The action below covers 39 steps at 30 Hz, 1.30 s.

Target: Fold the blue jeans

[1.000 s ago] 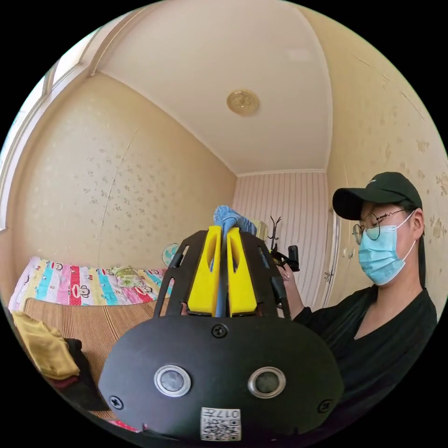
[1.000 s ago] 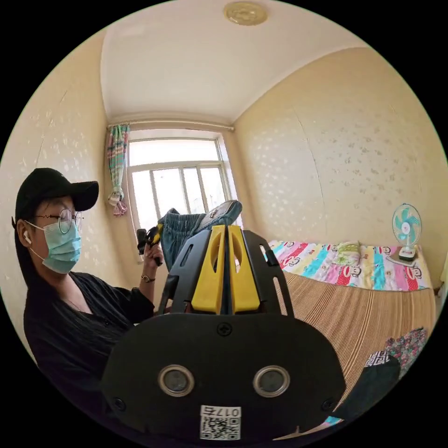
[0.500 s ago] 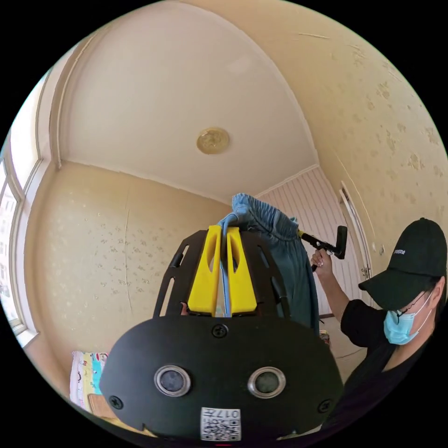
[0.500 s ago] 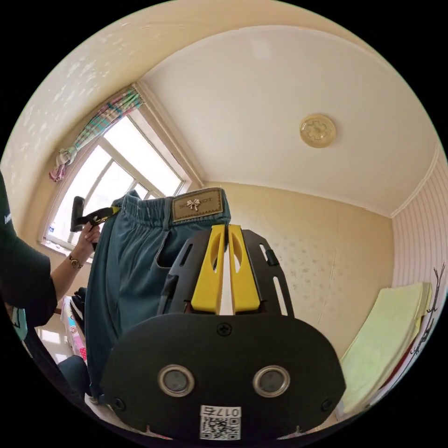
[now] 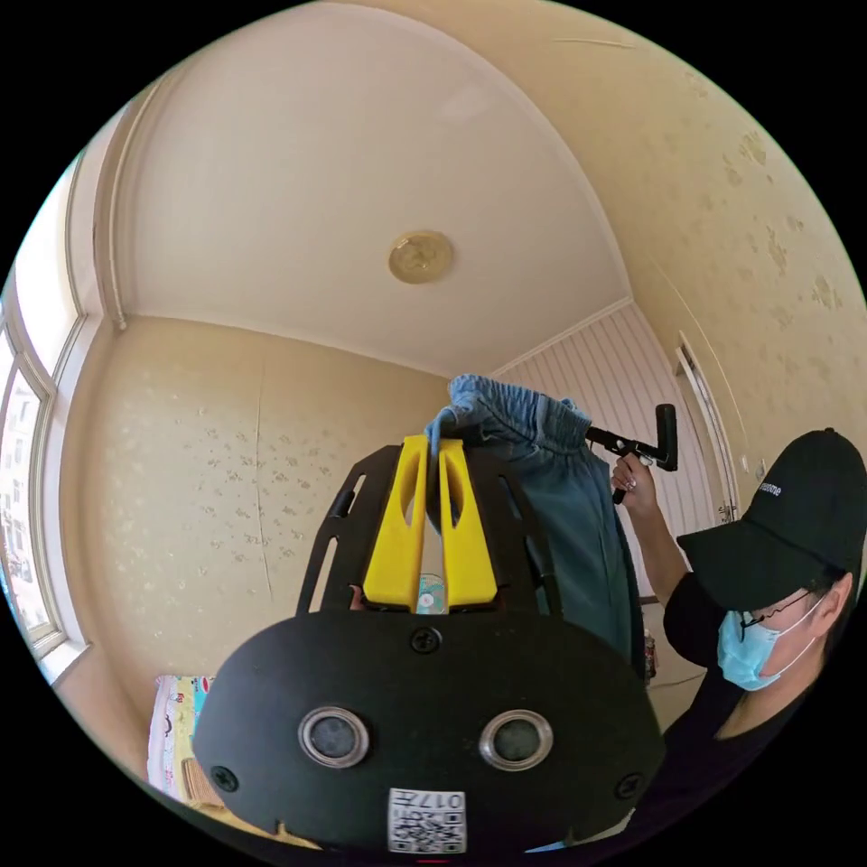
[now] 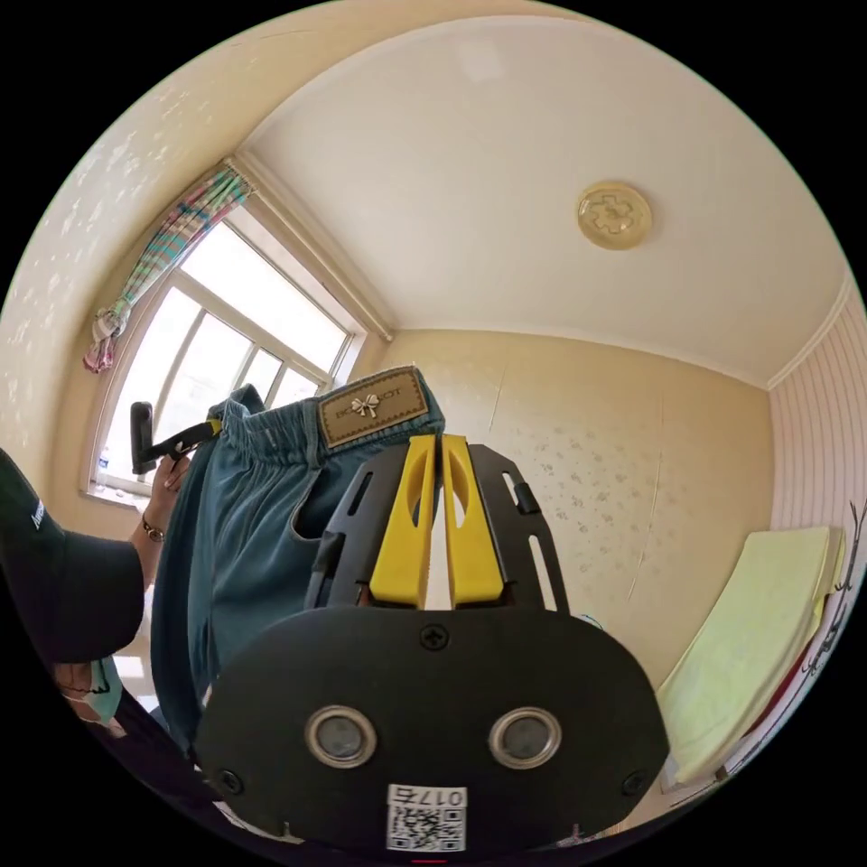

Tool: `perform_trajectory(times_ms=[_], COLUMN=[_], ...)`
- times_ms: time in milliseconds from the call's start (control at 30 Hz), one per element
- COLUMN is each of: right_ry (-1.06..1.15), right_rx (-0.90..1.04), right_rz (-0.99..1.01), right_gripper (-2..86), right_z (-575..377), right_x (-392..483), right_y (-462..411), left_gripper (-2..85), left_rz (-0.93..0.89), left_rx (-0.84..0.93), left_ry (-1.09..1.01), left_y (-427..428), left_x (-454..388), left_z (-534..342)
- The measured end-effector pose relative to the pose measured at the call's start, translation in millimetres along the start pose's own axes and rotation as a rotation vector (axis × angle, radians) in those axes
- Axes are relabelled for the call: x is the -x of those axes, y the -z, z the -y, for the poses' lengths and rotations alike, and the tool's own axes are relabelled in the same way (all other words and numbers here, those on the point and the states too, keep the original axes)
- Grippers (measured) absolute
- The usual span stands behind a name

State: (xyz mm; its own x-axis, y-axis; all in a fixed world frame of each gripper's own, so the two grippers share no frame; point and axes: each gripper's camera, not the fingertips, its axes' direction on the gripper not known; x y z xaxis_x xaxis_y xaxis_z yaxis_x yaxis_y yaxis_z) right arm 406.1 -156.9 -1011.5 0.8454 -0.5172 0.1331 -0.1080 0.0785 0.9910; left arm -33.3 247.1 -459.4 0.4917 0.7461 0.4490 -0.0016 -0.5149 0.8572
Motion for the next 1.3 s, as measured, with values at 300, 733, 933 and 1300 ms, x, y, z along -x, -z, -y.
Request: perform_trajectory(times_ms=[300, 733, 933, 1300], right_ry=[-0.267, -0.267, -0.464, -1.058], right_rx=[0.517, 1.085, 1.273, 1.186], right_rz=[-0.101, 0.108, 0.386, 1.017], right_gripper=[1.5, 3.6, 4.7, 6.0], right_z=[-195.4, -740.7, -921.6, -979.2], right_x=[-139.7, -53.7, 55.9, 277.4], right_y=[-375.6, -558.0, -401.2, -304.1], left_gripper=[1.6, 7.8, 7.6, 9.3], left_rz=[0.127, 0.153, 0.123, 0.163], left_rx=[0.499, 1.169, 1.421, 1.191], left_ry=[0.214, 0.494, 0.596, 0.967], left_y=[-322.1, -375.9, -162.0, 140.1], left_x=[220.4, 328.3, 282.2, 236.0], left_z=[-203.1, -728.6, -872.7, -857.6])
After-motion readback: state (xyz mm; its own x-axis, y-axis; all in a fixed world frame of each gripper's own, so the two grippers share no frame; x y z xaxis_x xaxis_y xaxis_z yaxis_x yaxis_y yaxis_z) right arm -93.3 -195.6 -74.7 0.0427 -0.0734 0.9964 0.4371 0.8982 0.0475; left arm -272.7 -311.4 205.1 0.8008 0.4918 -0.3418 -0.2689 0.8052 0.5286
